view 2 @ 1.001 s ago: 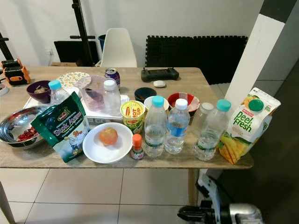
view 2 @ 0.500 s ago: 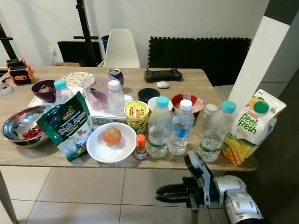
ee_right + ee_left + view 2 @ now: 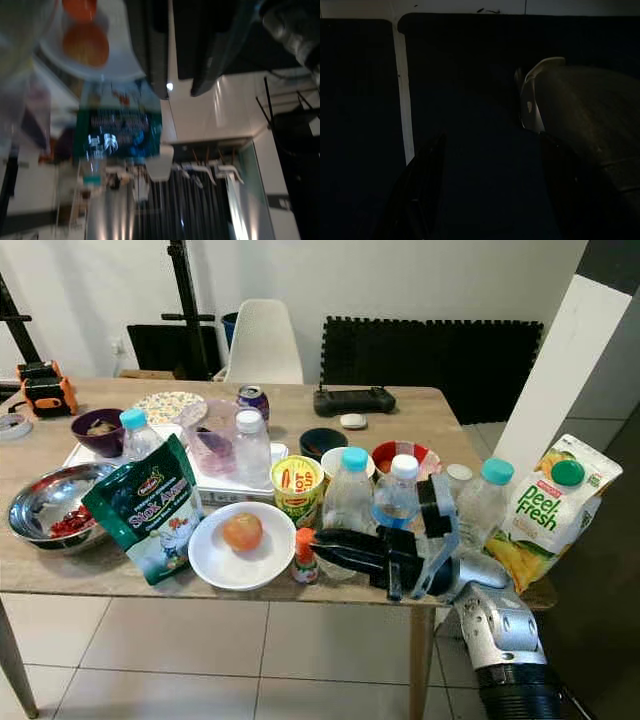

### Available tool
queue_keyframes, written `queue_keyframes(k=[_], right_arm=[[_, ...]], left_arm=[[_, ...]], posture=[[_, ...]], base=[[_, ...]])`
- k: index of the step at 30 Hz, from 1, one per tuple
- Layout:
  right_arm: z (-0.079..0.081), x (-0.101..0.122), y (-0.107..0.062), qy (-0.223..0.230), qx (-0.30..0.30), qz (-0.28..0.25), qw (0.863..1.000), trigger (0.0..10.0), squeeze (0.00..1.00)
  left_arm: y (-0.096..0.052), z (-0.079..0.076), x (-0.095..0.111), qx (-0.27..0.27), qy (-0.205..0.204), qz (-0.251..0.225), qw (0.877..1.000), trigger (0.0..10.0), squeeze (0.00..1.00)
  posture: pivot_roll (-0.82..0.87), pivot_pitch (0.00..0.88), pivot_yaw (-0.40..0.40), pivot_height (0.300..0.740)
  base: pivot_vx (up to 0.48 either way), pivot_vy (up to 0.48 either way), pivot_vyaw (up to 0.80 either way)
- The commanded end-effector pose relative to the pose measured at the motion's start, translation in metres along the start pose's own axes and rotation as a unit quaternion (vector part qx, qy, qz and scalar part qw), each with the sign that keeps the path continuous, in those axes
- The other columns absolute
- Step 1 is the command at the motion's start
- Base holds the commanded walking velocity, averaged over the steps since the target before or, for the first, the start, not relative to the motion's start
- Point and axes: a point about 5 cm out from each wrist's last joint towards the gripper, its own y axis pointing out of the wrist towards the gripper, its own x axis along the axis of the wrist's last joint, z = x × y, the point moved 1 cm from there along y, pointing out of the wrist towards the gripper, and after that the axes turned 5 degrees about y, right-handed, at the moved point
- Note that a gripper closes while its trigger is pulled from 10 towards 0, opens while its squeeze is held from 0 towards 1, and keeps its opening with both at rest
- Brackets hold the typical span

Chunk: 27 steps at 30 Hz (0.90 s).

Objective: Restocking fridge

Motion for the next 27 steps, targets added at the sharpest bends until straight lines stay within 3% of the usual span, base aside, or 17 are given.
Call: queue_keyframes(k=[1, 10, 15, 17, 19, 20, 23, 24, 27], right_arm=[[0.002, 0.018, 0.008, -0.017, 0.015, -0.035, 0.999, 10.0, 1.00], [-0.003, 0.038, 0.023, -0.042, 0.003, -0.081, 0.996, 10.0, 1.00], [-0.021, 0.043, 0.041, -0.091, -0.064, -0.056, 0.992, 10.0, 1.00], [-0.030, 0.051, 0.050, -0.133, -0.110, -0.043, 0.984, 10.0, 1.00], [-0.035, 0.058, 0.053, -0.147, -0.142, -0.032, 0.978, 10.0, 1.00], [-0.036, 0.060, 0.054, -0.150, -0.149, -0.023, 0.977, 10.0, 0.71], [-0.036, 0.061, 0.055, -0.151, -0.152, -0.018, 0.977, 10.0, 0.71], [-0.036, 0.063, 0.056, -0.153, -0.152, -0.004, 0.977, 10.0, 0.00], [-0.034, 0.066, 0.056, -0.154, -0.146, 0.029, 0.977, 10.0, 0.00]], left_arm=[[-0.001, 0.002, -0.006, 0.001, -0.005, 0.011, 1.000, 10.0, 0.00], [-0.001, 0.000, -0.007, 0.000, -0.009, 0.012, 1.000, 10.0, 0.00], [-0.001, -0.001, -0.008, 0.000, -0.011, 0.013, 1.000, 10.0, 0.00], [-0.001, -0.001, -0.008, 0.001, -0.013, 0.013, 1.000, 10.0, 0.00], [-0.001, -0.001, -0.009, 0.001, -0.014, 0.013, 1.000, 10.0, 0.00], [-0.001, 0.000, -0.009, 0.001, -0.014, 0.014, 1.000, 10.0, 0.00], [-0.001, 0.000, -0.009, 0.002, -0.014, 0.014, 1.000, 10.0, 0.00], [-0.001, 0.000, -0.009, 0.002, -0.014, 0.014, 1.000, 10.0, 0.00], [-0.001, -0.001, -0.010, 0.001, -0.015, 0.015, 1.000, 10.0, 0.00]], posture=[[-0.07, 0.000, -0.015, 0.740], [-0.07, 0.000, -0.016, 0.740], [-0.06, 0.000, -0.020, 0.740], [-0.06, 0.000, -0.023, 0.740], [-0.06, 0.000, -0.020, 0.740], [-0.06, 0.000, -0.020, 0.740], [-0.06, 0.000, -0.020, 0.740], [-0.06, 0.000, -0.023, 0.740], [-0.06, 0.000, -0.023, 0.740]], base=[[0.000, 0.000, 0.00], [0.000, 0.000, 0.00], [0.000, 0.000, 0.00], [0.000, 0.000, 0.00], [0.000, 0.000, 0.00], [0.000, 0.000, 0.00], [0.000, 0.000, 0.00], [0.000, 0.000, 0.00], [0.000, 0.000, 0.00]])
